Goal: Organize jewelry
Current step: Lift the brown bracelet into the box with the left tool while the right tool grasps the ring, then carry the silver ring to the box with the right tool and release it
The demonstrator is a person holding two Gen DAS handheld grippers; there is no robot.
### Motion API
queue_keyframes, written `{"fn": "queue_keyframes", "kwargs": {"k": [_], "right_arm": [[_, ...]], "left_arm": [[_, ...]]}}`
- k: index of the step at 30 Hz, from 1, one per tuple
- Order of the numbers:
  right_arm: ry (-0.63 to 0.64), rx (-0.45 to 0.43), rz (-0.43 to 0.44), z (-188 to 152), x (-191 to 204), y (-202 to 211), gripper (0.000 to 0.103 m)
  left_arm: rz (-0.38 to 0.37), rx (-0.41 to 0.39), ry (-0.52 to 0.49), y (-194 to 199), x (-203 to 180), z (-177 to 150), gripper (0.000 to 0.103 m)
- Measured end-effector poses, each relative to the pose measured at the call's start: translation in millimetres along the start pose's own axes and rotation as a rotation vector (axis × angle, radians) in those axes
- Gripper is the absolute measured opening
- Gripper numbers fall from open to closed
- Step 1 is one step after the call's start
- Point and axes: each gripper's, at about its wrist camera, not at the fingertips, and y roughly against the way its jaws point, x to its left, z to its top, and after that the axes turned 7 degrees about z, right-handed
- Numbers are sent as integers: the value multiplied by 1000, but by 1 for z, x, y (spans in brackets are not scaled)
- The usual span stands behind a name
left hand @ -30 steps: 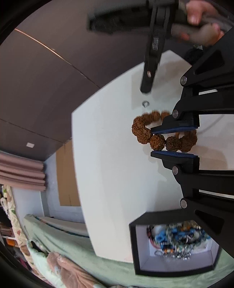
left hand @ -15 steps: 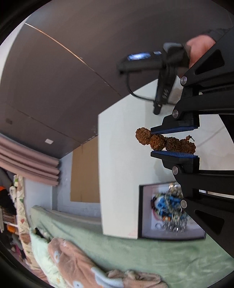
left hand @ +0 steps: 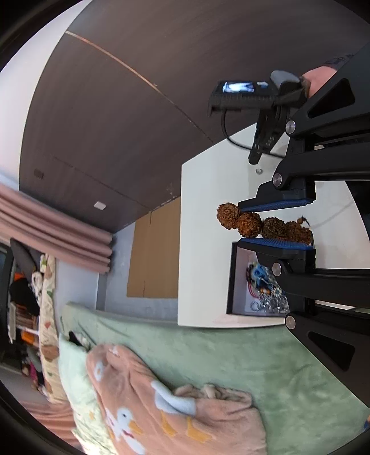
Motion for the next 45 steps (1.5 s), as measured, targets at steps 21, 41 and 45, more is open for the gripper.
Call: {"fn": "queue_keyframes", "kwargs": {"k": [21,41,45], "right_arm": [[-146,9,115,3,-10,-2,44],[-52,89,-51,8,11,-40,14],[-72,-7,90,9,17,-7,14]], "left_arm": [[30,-30,128,24,59,-11,69],[145,62,190,-6,100,-37,85],[150,60,182,-7,99,-39,85]]}}
